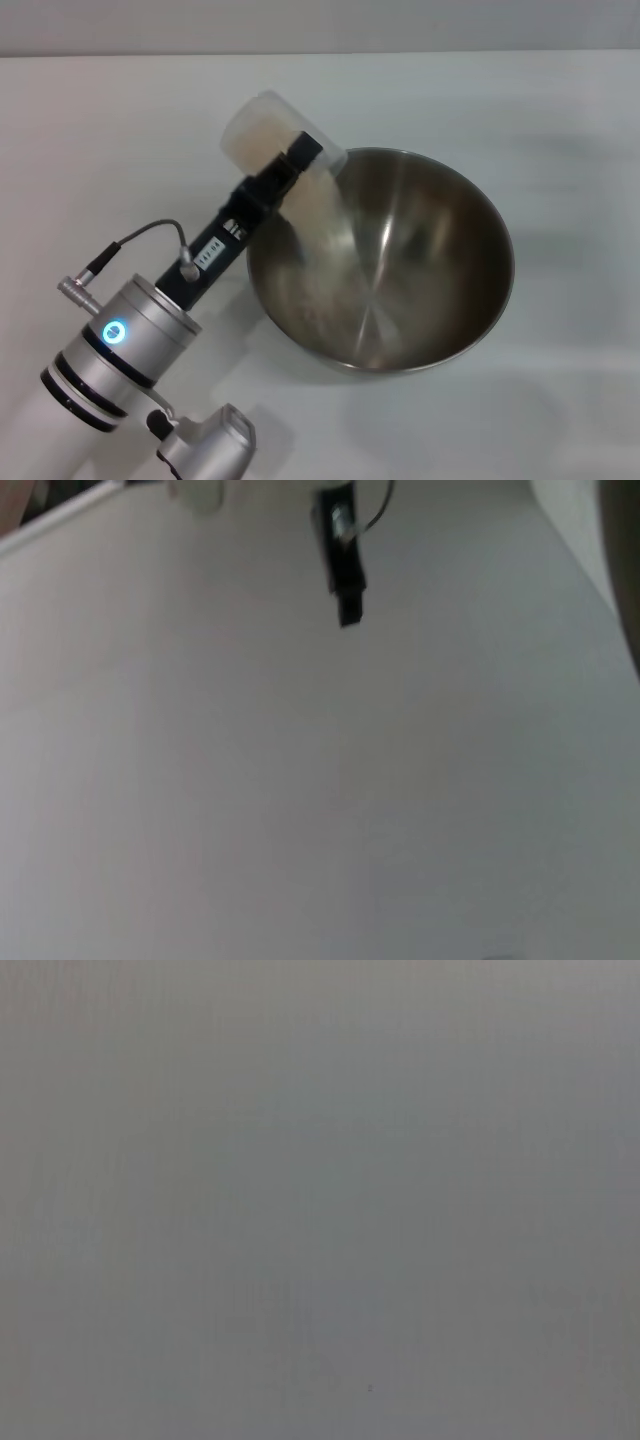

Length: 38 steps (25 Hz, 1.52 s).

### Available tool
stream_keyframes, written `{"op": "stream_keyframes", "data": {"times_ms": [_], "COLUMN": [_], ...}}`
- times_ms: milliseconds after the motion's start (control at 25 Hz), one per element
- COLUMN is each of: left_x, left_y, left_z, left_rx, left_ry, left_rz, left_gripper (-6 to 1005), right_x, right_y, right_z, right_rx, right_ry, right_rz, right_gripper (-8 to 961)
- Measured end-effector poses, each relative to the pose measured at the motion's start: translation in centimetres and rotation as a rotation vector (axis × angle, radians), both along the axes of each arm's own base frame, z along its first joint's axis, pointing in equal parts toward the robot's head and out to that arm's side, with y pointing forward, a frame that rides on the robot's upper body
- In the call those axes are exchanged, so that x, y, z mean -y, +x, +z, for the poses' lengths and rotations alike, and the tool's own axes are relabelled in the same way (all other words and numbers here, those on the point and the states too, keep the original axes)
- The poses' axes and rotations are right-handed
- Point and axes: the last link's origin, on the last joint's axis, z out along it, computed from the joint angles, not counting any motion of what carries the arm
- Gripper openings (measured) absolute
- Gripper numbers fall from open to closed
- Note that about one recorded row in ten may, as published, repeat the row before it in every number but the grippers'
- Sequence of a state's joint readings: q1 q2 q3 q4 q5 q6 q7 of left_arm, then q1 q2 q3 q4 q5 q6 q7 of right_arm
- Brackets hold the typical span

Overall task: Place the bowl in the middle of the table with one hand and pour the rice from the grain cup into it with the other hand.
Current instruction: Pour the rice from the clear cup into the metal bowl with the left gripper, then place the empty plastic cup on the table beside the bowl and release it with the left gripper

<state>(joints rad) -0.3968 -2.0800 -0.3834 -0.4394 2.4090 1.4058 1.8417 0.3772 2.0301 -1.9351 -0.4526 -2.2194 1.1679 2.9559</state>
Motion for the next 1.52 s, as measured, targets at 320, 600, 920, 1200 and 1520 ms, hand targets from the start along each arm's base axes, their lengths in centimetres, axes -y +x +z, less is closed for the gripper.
{"op": "stream_keyframes", "data": {"times_ms": [320, 600, 920, 1200, 1520], "left_x": [1.0, 1.4, 1.8, 0.8, -1.9], "left_y": [0.3, 0.3, 0.2, 0.2, -3.4], "left_z": [-0.5, -0.7, -0.6, 1.7, 4.0], "left_rx": [-0.118, -0.154, -0.09, 0.457, 1.122], "left_ry": [0.065, 0.097, 0.056, -0.185, -0.39], "left_rz": [-0.104, -0.136, -0.093, 0.178, 0.498], "left_gripper": [28, 27, 27, 28, 27], "right_x": [-0.1, 0.0, 0.2, 0.3, 0.8], "right_y": [0.1, 0.3, 0.3, 0.2, 0.5], "right_z": [0.4, 0.4, 0.3, 0.1, -0.2], "right_rx": [-0.005, -0.004, -0.01, -0.014, -0.021], "right_ry": [0.011, 0.013, 0.015, 0.015, 0.015], "right_rz": [-0.007, -0.01, -0.011, -0.011, -0.02], "right_gripper": [473, 473, 473, 473, 473]}}
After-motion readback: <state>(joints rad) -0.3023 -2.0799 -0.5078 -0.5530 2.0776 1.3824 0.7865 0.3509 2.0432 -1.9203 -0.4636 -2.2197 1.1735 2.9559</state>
